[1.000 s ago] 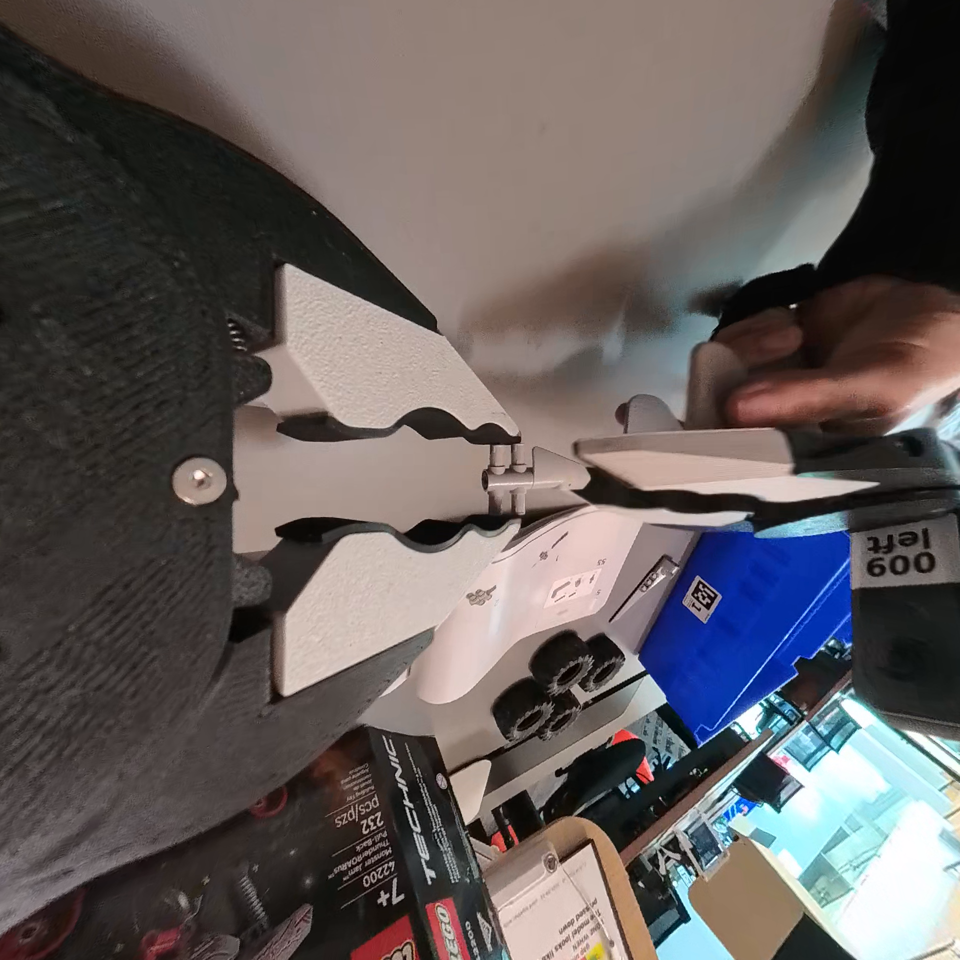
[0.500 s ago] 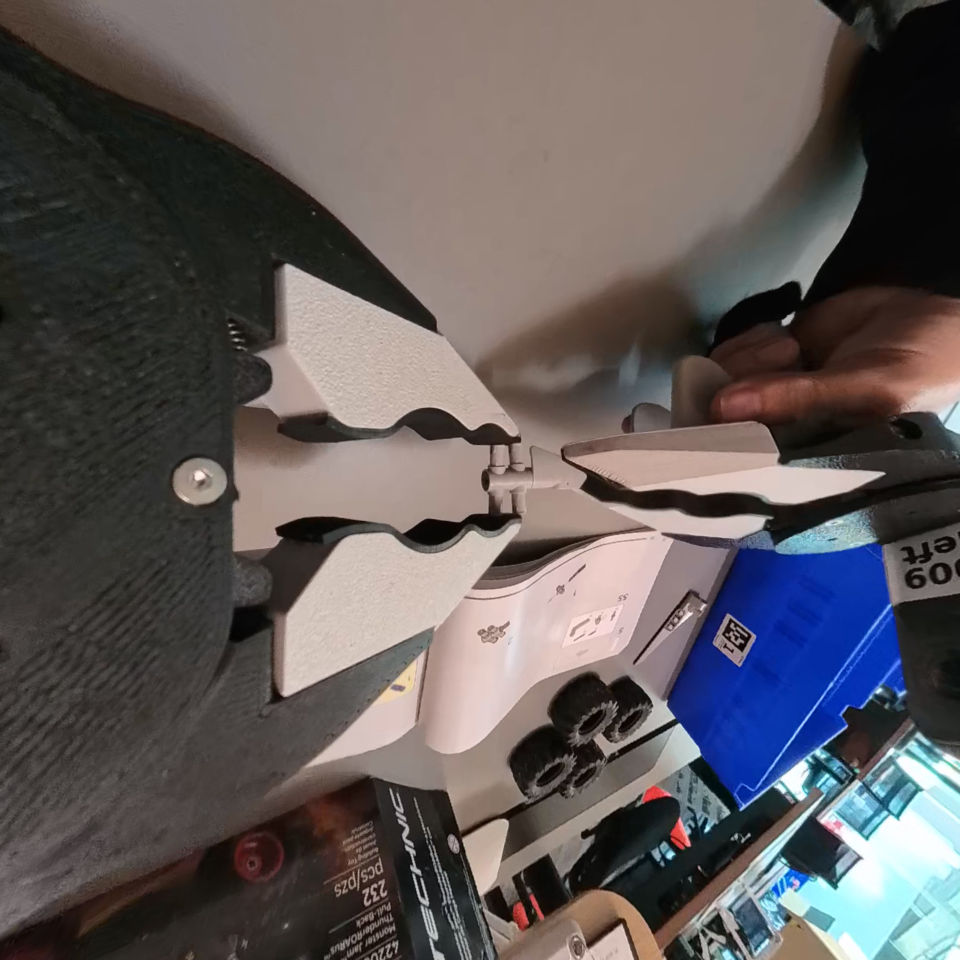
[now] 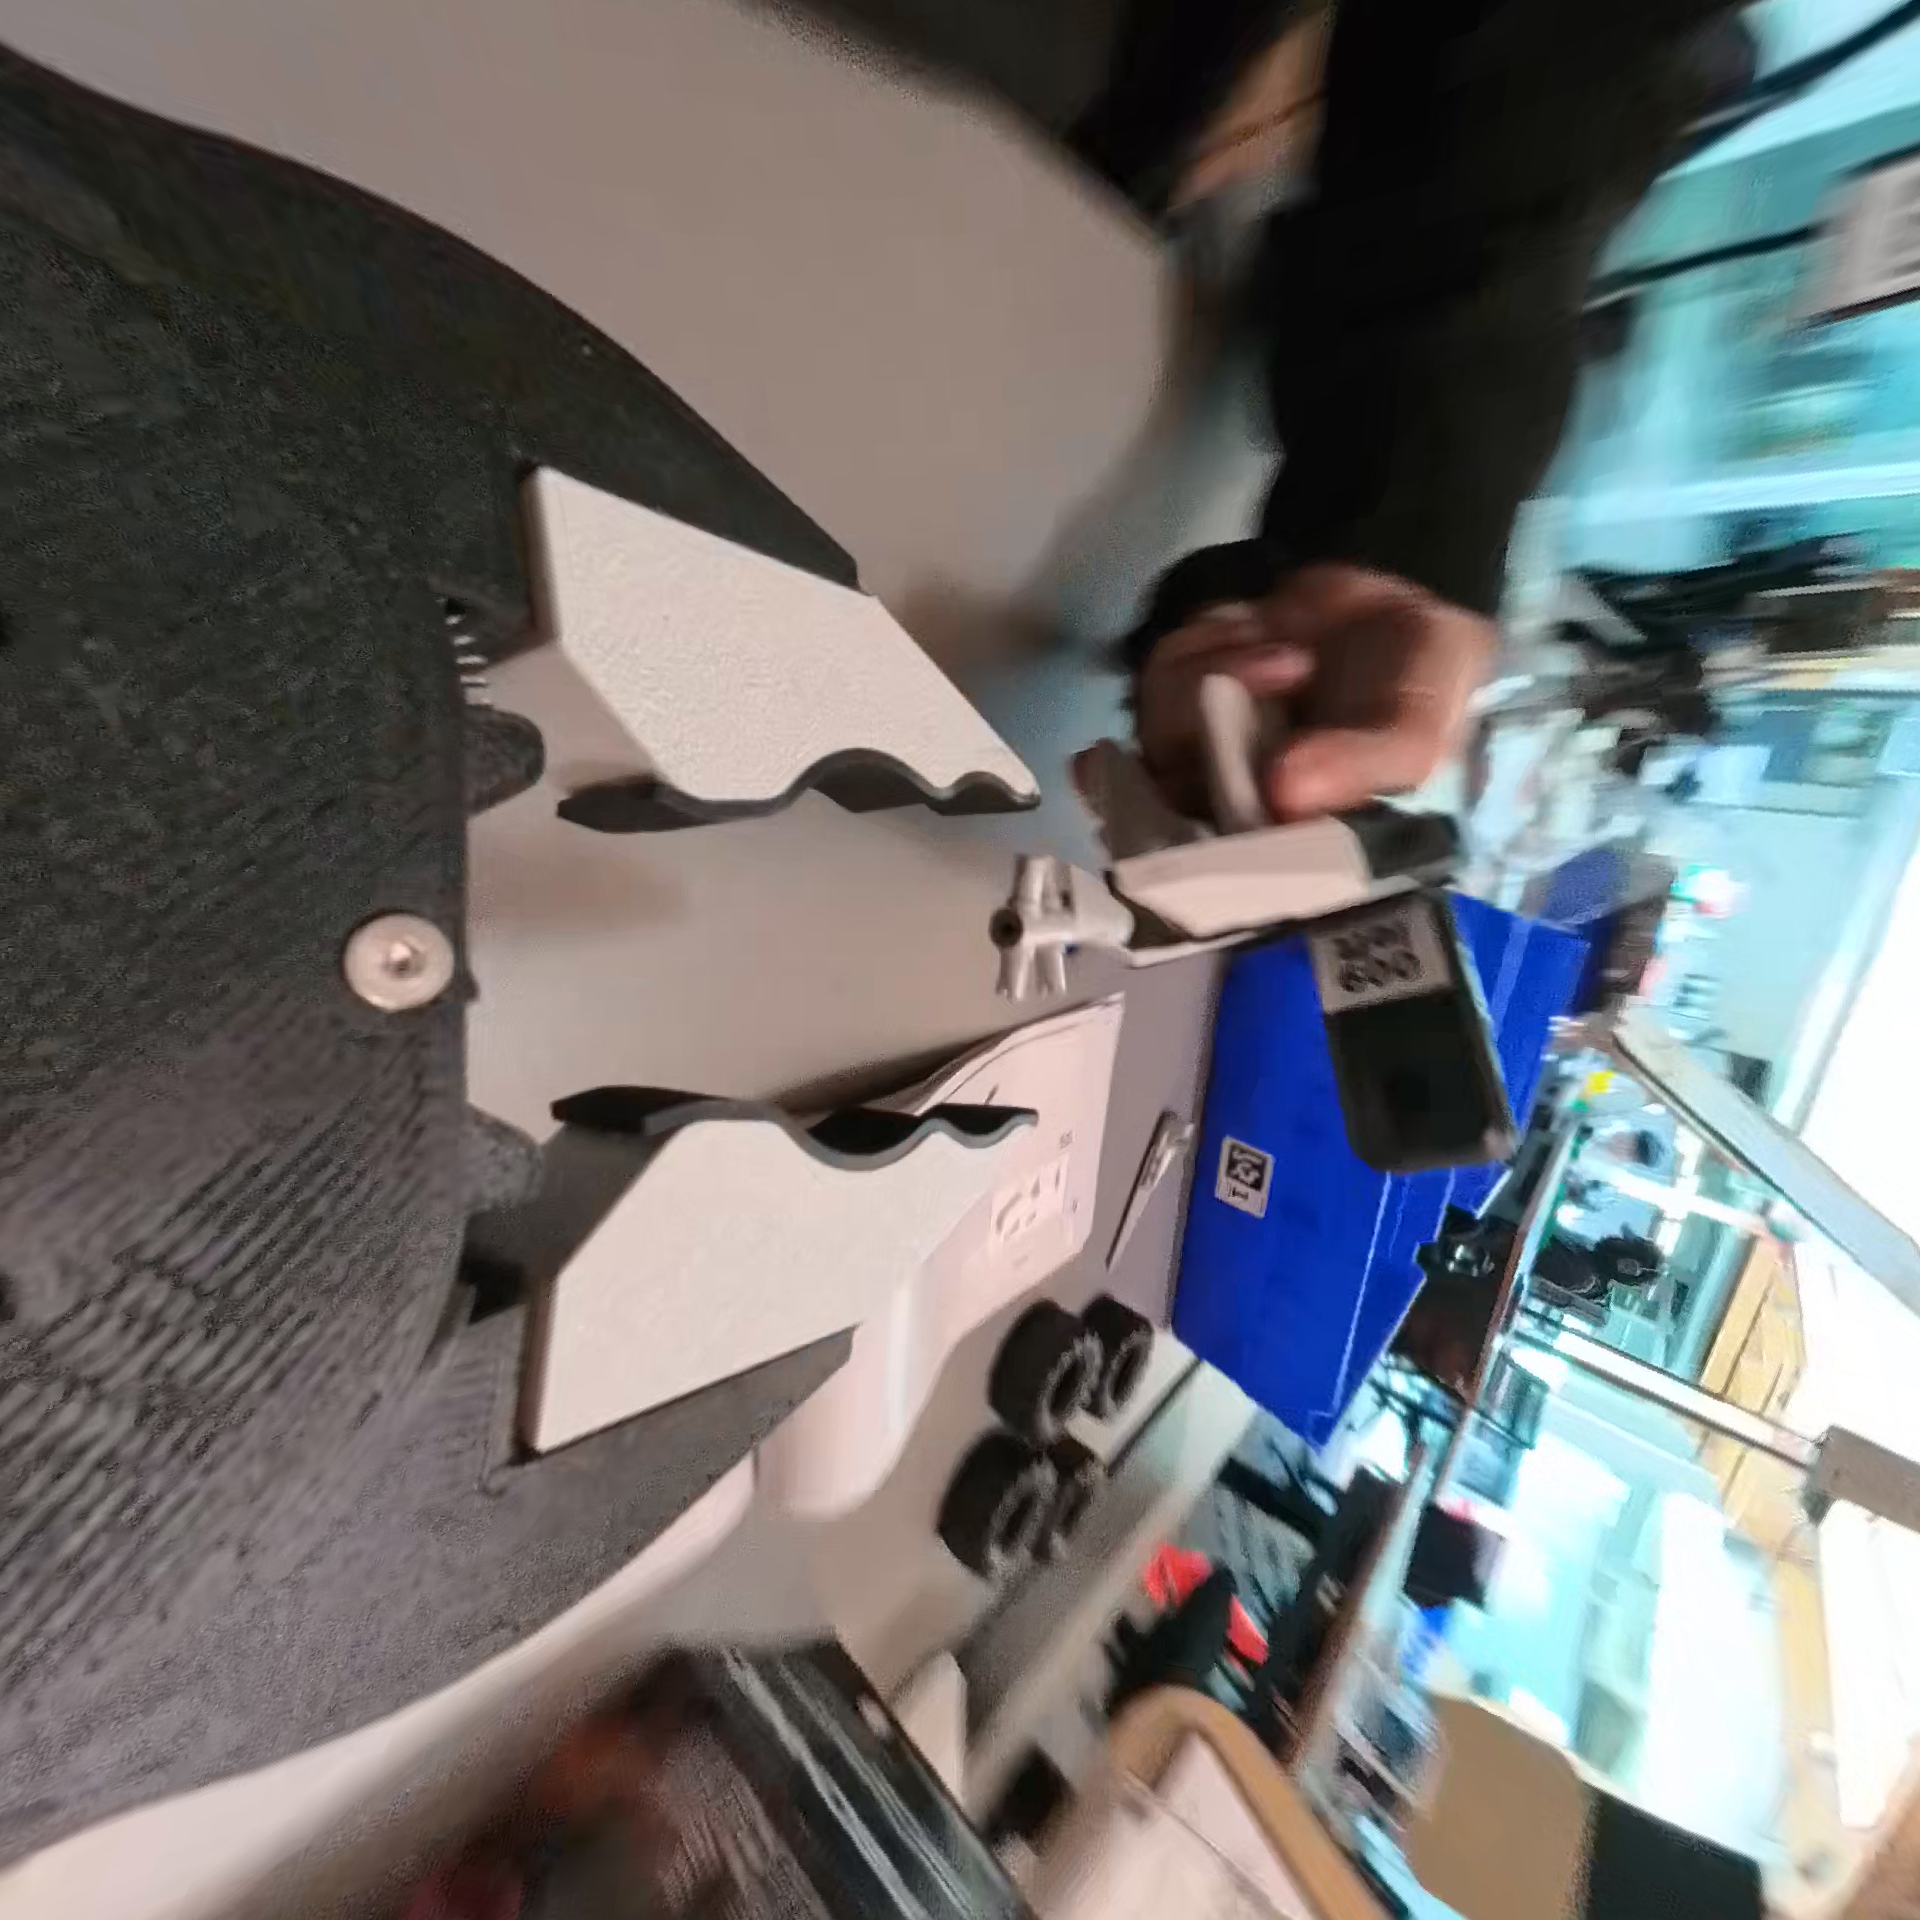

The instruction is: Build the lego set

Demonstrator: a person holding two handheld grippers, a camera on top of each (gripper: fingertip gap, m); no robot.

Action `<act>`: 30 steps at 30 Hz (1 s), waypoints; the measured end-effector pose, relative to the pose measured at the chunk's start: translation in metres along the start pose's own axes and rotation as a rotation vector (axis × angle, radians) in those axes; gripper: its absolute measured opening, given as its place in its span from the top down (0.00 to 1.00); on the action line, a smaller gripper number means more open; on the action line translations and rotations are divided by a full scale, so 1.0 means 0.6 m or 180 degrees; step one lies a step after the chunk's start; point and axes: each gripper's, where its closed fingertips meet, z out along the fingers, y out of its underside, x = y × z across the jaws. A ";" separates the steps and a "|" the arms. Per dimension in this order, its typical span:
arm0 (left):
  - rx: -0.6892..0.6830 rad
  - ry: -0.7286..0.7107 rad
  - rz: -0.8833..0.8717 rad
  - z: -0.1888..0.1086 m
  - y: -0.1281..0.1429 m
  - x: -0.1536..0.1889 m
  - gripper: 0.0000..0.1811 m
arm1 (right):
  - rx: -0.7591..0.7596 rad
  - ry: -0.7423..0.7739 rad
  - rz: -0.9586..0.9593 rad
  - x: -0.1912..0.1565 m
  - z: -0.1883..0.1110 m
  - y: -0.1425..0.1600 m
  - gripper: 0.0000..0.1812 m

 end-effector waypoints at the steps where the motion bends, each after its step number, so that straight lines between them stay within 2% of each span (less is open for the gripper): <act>1: 0.0060 0.0035 0.0048 0.000 -0.005 0.004 0.98 | 0.0199 -0.0097 0.0526 0.007 -0.006 -0.015 0.68; 3: 0.0213 -0.0081 0.0352 -0.002 -0.019 0.004 0.98 | 0.0468 -0.0359 0.1494 0.021 -0.017 -0.029 0.72; 4: 0.0305 -0.0206 0.0611 -0.004 -0.028 0.003 0.98 | 0.0543 -0.0457 0.1776 0.024 -0.021 -0.032 0.75; 5: 0.0364 -0.0296 0.0869 -0.006 -0.035 0.006 0.98 | 0.0583 -0.0468 0.1953 0.029 -0.024 -0.031 0.79; 7: 0.0379 -0.0460 0.1306 -0.004 -0.044 0.013 0.98 | 0.0603 -0.0514 0.2138 0.029 -0.022 -0.029 0.79; 11: 0.0230 -0.0683 0.1837 0.007 -0.043 0.017 0.98 | 0.0694 -0.0661 0.2182 0.018 -0.019 -0.041 0.94; 18: 0.0238 -0.0606 0.1670 0.013 -0.042 0.014 1.00 | 0.0575 -0.0593 0.1881 0.014 -0.019 -0.034 0.97; 23: 0.0213 -0.0594 0.1692 0.011 -0.041 0.014 1.00 | 0.0539 -0.0619 0.1930 0.013 -0.017 -0.032 0.97; 26: 0.0144 -0.0760 0.1941 0.006 -0.041 0.009 0.88 | 0.0485 -0.0634 0.2114 0.017 -0.015 -0.023 0.97; 30: -0.0016 -0.0979 0.2164 0.009 -0.037 0.002 0.90 | 0.0447 -0.0757 0.2152 0.007 -0.013 -0.022 0.98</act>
